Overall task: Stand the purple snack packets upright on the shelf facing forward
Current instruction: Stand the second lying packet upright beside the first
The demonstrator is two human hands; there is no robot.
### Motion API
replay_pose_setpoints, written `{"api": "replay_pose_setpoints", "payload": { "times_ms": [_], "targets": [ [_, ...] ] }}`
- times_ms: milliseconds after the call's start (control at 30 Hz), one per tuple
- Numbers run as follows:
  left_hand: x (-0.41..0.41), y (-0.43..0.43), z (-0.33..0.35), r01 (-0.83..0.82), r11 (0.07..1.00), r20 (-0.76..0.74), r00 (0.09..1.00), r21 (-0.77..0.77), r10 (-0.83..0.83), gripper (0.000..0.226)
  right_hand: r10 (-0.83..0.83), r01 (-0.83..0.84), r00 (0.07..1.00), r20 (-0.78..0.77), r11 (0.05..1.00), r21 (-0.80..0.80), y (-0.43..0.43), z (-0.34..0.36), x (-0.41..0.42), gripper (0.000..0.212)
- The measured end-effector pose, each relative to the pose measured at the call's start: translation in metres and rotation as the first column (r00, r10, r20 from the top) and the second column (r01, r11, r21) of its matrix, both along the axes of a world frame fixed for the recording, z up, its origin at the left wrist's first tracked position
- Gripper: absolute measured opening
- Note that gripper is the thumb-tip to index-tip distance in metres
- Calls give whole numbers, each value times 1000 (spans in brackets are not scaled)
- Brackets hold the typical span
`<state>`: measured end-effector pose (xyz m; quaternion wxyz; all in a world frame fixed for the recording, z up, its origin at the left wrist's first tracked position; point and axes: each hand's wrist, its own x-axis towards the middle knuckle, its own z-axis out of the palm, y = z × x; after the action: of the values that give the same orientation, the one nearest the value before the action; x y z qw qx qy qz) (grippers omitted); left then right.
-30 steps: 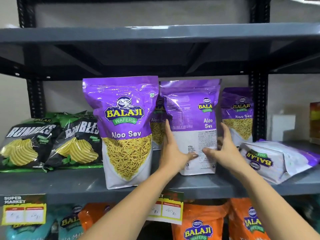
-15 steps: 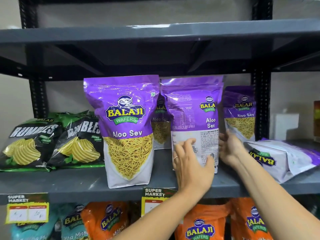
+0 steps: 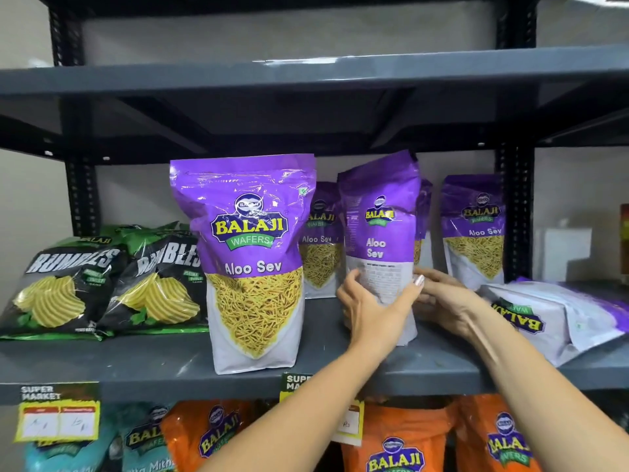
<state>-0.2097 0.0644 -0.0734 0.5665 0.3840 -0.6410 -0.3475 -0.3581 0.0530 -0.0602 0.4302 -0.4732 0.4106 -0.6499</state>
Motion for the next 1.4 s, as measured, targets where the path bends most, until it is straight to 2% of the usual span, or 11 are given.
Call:
{"api": "replay_pose_setpoints", "payload": {
  "times_ms": [167, 233, 400, 500, 567, 700, 867, 1033, 1200, 1333, 1400],
  "targets": [
    [-1, -7, 4, -63, 997, -62, 996, 37, 65, 91, 68, -68, 993, -98, 998, 8, -7, 2, 0, 110],
    [1, -15, 7, -56, 997, -54, 997, 58, 59, 74, 102, -102, 987, -128, 995, 6, -12, 3, -2, 123],
    [16, -33, 8, 195, 980, -147, 971, 46, -187, 37, 151, -157, 978, -147, 987, -36, -6, 6, 5, 118],
    [19, -42, 6, 287, 957, -184, 944, 42, -275, 41, 138, -144, 988, -65, 985, -99, -3, 7, 7, 121],
    [18, -47, 4, 249, 968, -219, 946, 15, -240, 49, 80, -85, 996, -46, 991, -104, 0, 7, 6, 119],
    [9, -63, -6, 130, 990, -377, 921, 49, -102, 66, -141, 127, 965, -221, 989, -77, 10, 4, 13, 111],
    [11, -53, 1, 148, 988, -371, 921, 47, -121, 32, -291, 256, 906, -308, 955, -148, 14, 0, 20, 67],
    [18, -49, 6, 157, 987, -330, 934, 37, -136, 35, -329, 295, 871, -365, 944, -148, 22, -1, 24, 96],
    [27, -49, -2, 185, 981, -325, 933, 63, -155, 83, -347, 310, 854, -387, 938, -156, 33, -4, 32, 95],
    [41, -31, 4, 194, 979, -272, 947, 66, -169, 45, -372, 329, 843, -389, 928, -174, 39, -7, 39, 97],
    [45, -32, 2, 190, 981, -263, 950, 50, -170, 50, -367, 324, 848, -383, 930, -175, 43, -8, 41, 101]
  ]
}}
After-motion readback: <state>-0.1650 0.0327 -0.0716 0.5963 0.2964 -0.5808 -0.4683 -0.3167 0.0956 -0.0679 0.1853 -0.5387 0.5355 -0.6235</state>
